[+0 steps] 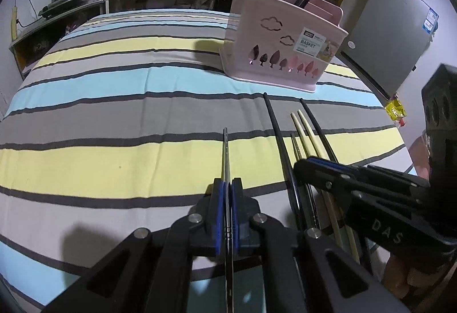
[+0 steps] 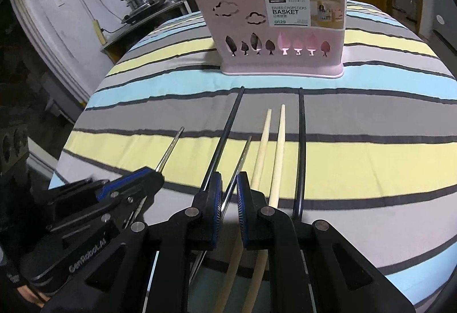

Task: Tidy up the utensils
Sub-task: 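Grasp a metal chopstick with the left gripper while the right gripper grasps a black chopstick, then lift both chopsticks into the pink basket and open both grippers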

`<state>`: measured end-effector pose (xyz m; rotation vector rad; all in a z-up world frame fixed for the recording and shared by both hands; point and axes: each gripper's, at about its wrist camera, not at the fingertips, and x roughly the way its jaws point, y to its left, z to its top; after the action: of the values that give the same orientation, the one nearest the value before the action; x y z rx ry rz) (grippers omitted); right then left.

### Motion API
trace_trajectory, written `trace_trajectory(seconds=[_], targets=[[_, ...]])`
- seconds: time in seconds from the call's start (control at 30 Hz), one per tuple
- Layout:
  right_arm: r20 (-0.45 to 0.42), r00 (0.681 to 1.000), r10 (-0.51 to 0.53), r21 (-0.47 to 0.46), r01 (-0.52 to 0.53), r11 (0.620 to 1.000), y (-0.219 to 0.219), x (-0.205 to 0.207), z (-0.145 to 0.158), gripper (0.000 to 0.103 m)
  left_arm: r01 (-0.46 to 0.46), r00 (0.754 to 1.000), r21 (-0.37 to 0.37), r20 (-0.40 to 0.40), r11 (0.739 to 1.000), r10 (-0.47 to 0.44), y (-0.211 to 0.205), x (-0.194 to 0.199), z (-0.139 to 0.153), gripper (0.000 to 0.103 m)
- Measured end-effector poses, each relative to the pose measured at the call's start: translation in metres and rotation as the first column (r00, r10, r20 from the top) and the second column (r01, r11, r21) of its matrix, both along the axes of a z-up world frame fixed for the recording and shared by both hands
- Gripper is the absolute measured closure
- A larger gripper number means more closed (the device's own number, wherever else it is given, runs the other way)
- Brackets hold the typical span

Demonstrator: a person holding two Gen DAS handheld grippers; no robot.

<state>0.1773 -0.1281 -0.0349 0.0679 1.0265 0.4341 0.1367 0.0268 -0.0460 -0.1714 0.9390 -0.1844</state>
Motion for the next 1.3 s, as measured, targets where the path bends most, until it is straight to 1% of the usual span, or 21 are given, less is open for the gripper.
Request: trace_trajectory(seconds=[0.2,0.43,0.5,0.63,0.73,0.83,1.0,1.03,1.07,1.2,1.3], targets=[[-0.022,1.000,-0.014,-0.011,0.014,1.000,0.000,0.014,0.001,0.092,0.039,0.999,0.030,-0.021,0.999,-0.038,-0.003,0.014,0.001,0.096],[-0.031,0.999,-0.021,-0.009,0.020,1.000,-0.003,0.020,0.001,0.093,0.070,0.996,0.023,-0.050,0.997,-0.069,-0.002,0.031,0.002,0.096],[-0.027,0.999,-0.020,-0.012,0.020,1.000,-0.003,0.020,0.001,0.093,0.087,0.995,0.031,-0.057,0.996,-0.085,-0.004,0.035,0.002,0.094],[-0.025,1.000,-0.017,-0.014,0.017,1.000,-0.001,0.020,0.001,0.093,0.131,0.989,0.034,-0.069,0.991,-0.128,-0.010,0.042,0.004,0.077],[-0.034,0.999,-0.021,0.000,0.021,1.000,-0.005,0.020,0.001,0.096,0.142,0.988,0.070,-0.073,0.987,-0.137,-0.016,0.047,0.005,0.076],[-0.036,0.999,-0.017,0.009,0.018,1.000,-0.006,0.020,0.001,0.096,0.138,0.988,0.066,-0.078,0.988,-0.133,-0.015,0.050,0.004,0.076],[-0.035,0.999,-0.010,0.010,0.010,1.000,-0.010,0.019,0.001,0.097,0.137,0.989,0.081,-0.067,0.987,-0.132,-0.012,0.048,0.004,0.085],[-0.033,0.999,-0.009,0.007,0.010,1.000,-0.009,0.018,0.001,0.098,0.139,0.989,0.092,-0.064,0.986,-0.134,-0.013,0.048,0.004,0.086],[-0.031,0.999,-0.009,0.005,0.009,1.000,-0.009,0.018,0.001,0.098,0.141,0.989,0.104,-0.060,0.985,-0.135,-0.014,0.048,0.004,0.090],[-0.026,1.000,-0.007,-0.003,0.006,1.000,-0.008,0.018,0.002,0.099,0.139,0.990,0.153,-0.040,0.979,-0.134,-0.018,0.048,0.004,0.097],[-0.032,0.999,-0.010,0.012,0.010,1.000,-0.011,0.020,0.004,0.099,0.130,0.991,0.136,-0.042,0.982,-0.126,-0.016,0.049,0.005,0.098]])
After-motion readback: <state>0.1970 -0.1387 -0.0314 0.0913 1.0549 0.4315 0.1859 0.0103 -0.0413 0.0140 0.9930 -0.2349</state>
